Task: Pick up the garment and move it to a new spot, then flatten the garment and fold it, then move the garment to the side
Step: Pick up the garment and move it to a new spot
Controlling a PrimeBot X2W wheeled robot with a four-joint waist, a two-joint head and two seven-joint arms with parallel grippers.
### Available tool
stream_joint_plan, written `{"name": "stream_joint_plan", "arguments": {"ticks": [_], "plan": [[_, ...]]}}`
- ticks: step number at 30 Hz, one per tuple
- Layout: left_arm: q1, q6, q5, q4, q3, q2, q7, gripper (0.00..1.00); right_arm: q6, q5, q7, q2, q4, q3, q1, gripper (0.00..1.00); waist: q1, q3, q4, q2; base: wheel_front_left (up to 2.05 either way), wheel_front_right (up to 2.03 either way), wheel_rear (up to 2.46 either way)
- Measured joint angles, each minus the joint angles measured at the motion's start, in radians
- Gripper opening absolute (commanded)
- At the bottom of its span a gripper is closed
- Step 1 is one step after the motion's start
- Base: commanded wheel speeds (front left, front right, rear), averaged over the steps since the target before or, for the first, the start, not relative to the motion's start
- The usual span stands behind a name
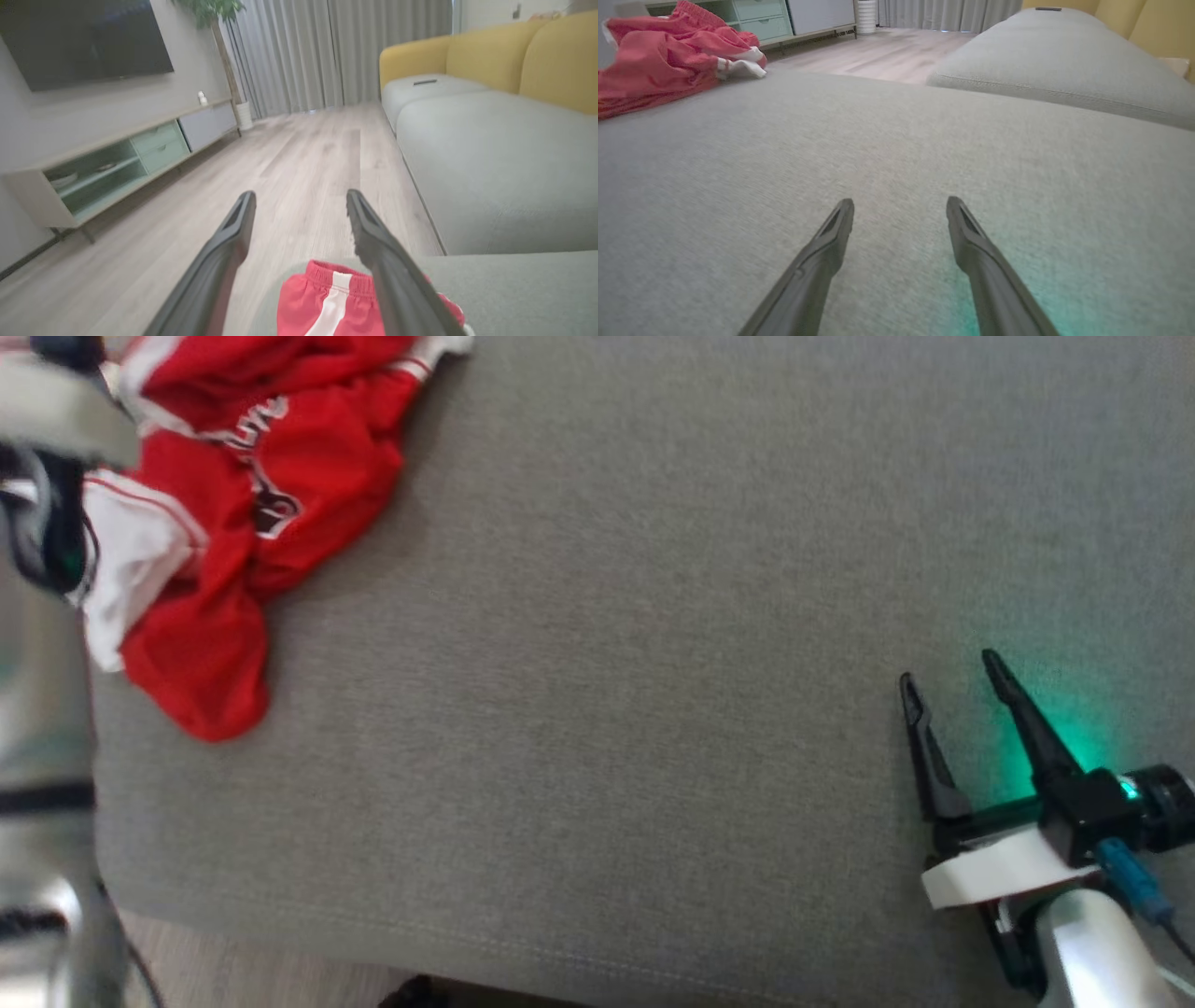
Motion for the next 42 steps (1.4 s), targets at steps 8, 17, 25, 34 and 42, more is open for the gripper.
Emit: {"name": "stream_joint_plan", "arguments": {"ticks": [8, 17, 25, 34, 42], "plan": [[-0.239, -0.016, -0.070, 0.353, -0.007, 0.028, 0.168, 1.00, 0.000, 0.000, -0.011, -0.024, -0.056, 0.002, -0.013, 1.00, 0.0000, 0.088, -0.063, 0.0000, 0.00, 0.00, 0.00], [-0.352, 0.035, -0.060, 0.567, -0.018, 0.069, 0.270, 1.00, 0.001, -0.002, -0.018, -0.027, -0.122, -0.007, -0.032, 1.00, 0.0000, 0.168, -0.125, 0.0000, 0.00, 0.00, 0.00], [-0.355, 0.081, -0.038, 0.685, -0.044, 0.088, 0.324, 0.00, 0.001, -0.003, -0.022, -0.027, -0.128, -0.019, -0.042, 1.00, 0.0000, 0.183, -0.158, 0.0000, 0.00, 0.00, 0.00], [-0.373, 0.071, 0.019, 0.656, -0.127, 0.087, 0.151, 0.00, 0.001, -0.006, -0.019, -0.024, -0.071, -0.016, -0.040, 1.00, 0.0001, 0.120, -0.139, 0.0000, 0.00, 0.00, 0.00], [-0.480, 0.008, 0.071, 0.588, -0.219, 0.089, 0.075, 0.00, 0.001, 0.017, -0.014, 0.048, 0.004, 0.037, -0.030, 1.00, 0.0000, -0.031, -0.149, 0.0000, 0.00, 0.00, 0.00]]}}
